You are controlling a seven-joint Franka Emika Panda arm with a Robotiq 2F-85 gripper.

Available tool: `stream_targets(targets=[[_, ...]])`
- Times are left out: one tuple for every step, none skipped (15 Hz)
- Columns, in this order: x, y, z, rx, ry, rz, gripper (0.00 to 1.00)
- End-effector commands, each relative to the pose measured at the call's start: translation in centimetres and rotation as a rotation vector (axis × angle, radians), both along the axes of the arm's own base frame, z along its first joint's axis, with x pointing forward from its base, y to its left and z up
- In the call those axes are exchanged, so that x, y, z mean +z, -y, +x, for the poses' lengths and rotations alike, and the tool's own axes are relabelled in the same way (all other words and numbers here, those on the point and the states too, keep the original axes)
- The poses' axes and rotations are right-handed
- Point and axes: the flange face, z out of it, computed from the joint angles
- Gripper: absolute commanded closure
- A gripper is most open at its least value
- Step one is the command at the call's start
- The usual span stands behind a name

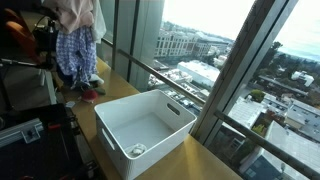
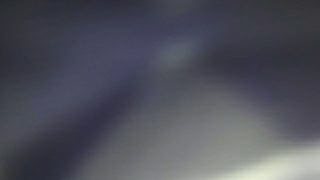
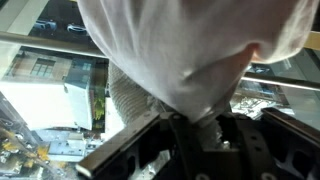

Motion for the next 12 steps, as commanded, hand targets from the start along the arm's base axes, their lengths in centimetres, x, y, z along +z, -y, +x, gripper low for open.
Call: stream_targets(targets=[[-1.9,1.8,7.6,-0.065,-0.035,-0.005,0.94],[-3.0,3.1,9.9,-0.094,-0.060,-0.010,0.94],[-4.0,4.7,12.0,-0.122,-0.081,-0.013,0.94],[-5.0,6.4,13.8,-0.152,-0.101,-0.017,0.94],[-6.1,8.4,15.2,-0.180,-0.124,-0.022,0.94],[-7.5,10.0,16.3,-0.207,-0.147,-0.030,0.94],[-8.9,12.3,16.8,-0.232,-0.181,-0.036,0.94],[-10.1,14.1,17.2,-0.256,-0.207,-0.041,0.94],[-11.4,15.6,17.5,-0.276,-0.232,-0.045,0.94],[-12.7,17.2,17.6,-0.295,-0.259,-0.046,0.94],[-14.1,18.4,17.9,-0.314,-0.286,-0.046,0.94],[-15.5,19.6,17.9,-0.329,-0.315,-0.048,0.94]])
